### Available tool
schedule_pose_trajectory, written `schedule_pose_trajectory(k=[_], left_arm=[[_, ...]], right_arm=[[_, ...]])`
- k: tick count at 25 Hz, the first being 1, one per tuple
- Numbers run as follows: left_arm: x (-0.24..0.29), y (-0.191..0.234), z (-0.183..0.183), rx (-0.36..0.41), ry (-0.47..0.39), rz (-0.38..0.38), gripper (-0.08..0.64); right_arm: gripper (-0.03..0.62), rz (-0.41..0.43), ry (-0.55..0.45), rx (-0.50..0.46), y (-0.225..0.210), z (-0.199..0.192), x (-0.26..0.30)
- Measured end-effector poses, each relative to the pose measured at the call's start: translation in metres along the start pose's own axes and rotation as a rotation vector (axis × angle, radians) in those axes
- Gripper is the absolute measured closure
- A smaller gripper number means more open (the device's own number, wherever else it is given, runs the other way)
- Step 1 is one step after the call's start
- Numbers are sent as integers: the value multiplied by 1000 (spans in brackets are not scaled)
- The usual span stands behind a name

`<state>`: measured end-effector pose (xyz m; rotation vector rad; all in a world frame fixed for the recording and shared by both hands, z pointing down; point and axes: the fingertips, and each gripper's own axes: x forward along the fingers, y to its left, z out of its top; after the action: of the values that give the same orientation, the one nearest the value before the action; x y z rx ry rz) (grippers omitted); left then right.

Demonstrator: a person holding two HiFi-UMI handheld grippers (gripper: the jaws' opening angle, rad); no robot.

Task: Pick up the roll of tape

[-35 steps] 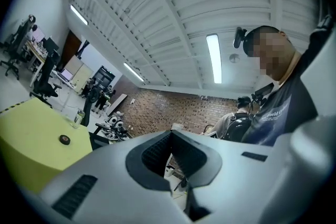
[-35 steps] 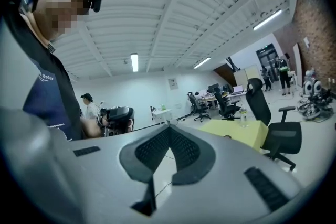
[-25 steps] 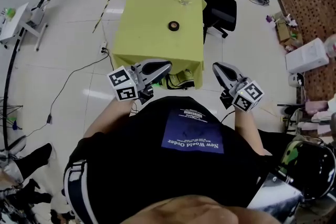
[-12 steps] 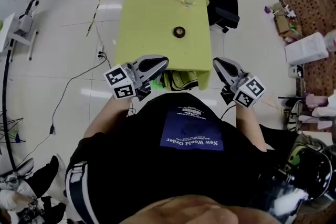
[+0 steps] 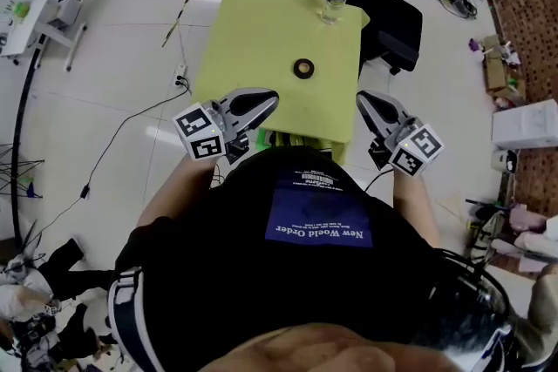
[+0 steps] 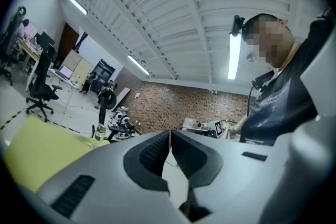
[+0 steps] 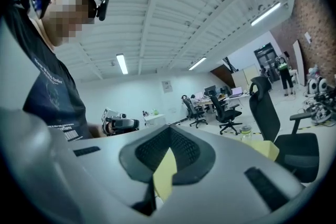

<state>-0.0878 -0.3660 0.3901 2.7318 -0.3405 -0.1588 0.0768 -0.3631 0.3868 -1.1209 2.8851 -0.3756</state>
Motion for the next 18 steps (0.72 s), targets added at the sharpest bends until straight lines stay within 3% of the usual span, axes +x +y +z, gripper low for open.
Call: schedule_pose_trajectory(k=[10,16,18], left_arm=[[112,28,-18,34,58,190,554],[107,48,-28,56,164,197,552],[103,63,-32,67,208,173,502]], right_arm=[[607,163,29,-87,-106,20,-20],[607,159,23,-58,-109,13,-2],[607,131,27,-48,-106,14,9]])
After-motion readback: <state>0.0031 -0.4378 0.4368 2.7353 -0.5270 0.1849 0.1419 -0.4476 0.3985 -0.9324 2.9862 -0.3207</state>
